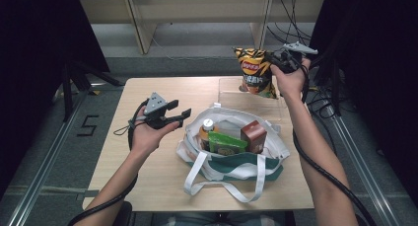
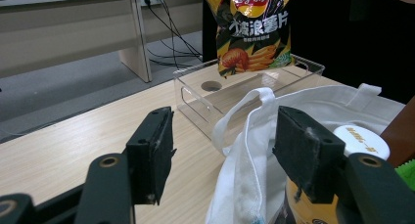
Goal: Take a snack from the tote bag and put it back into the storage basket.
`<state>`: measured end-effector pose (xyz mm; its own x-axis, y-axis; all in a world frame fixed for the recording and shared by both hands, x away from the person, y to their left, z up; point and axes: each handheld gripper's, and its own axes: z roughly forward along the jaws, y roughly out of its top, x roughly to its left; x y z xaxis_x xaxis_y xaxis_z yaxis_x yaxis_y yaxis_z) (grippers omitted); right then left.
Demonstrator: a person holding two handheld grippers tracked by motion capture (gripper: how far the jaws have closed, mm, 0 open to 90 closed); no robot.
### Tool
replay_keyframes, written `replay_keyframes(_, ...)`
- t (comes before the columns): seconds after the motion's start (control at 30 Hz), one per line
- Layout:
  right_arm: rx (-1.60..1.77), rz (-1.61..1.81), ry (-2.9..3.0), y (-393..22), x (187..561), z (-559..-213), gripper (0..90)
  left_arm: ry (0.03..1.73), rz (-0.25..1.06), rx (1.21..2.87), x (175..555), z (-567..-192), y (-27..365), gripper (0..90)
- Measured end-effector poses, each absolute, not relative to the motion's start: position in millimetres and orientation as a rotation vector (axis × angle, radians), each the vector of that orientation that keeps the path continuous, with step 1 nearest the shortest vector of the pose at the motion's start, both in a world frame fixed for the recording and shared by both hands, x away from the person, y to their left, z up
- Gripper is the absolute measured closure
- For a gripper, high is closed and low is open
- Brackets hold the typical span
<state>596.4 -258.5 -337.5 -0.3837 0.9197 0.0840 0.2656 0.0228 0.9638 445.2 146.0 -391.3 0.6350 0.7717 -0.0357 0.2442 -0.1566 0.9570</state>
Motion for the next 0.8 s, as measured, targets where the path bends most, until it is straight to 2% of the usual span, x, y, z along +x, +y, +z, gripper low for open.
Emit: replay_keyframes(0.8,1.283,1.357,1.718,-263.5,604.9,-354.9,90.0,0.829,0.569,1.709,445.9,-392.2,145.6,39.3)
